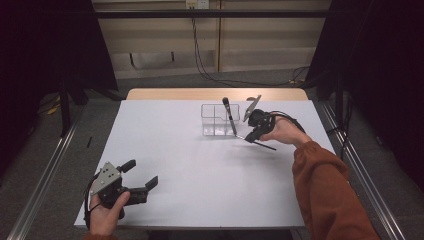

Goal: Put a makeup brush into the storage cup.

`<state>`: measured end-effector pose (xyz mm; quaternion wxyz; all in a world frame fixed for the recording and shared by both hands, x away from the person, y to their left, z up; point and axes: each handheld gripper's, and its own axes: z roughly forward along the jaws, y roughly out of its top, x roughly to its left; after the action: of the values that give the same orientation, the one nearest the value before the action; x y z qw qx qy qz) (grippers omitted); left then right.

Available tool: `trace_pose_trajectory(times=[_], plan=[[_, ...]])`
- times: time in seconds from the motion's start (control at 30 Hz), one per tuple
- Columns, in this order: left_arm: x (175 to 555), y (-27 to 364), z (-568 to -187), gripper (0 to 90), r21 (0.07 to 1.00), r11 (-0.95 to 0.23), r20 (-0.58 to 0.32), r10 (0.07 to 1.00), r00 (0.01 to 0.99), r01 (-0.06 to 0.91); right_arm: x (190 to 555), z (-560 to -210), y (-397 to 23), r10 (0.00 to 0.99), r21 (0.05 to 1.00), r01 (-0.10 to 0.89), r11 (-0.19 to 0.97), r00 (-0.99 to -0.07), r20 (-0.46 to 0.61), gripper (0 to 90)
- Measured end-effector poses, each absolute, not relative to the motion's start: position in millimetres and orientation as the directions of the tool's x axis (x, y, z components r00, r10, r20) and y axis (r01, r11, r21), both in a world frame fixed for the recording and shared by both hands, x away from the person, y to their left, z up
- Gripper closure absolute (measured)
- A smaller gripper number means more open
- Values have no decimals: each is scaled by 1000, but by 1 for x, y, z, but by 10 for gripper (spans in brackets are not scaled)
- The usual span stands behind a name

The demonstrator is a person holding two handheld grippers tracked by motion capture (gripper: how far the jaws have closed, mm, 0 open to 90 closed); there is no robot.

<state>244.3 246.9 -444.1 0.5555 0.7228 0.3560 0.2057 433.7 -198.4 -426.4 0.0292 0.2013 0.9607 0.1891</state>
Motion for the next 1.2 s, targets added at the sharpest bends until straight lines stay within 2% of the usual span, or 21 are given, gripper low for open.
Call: trace_pose_trajectory(times=[0.53, 0.87, 1.2], plan=[[244, 246, -443, 35, 949, -130, -98, 744, 661, 287, 410, -410, -217, 471, 593, 384, 708, -882, 9, 871], [244, 246, -444, 35, 949, -137, -91, 743, 663, 284, 402, -408, -236, 580, 694, 465, 550, -810, 84, 870], [244, 246, -444, 35, 950, -133, -92, 747, 658, 283, 395, -412, -238, 613, 787, 449, 424, -782, 115, 870]])
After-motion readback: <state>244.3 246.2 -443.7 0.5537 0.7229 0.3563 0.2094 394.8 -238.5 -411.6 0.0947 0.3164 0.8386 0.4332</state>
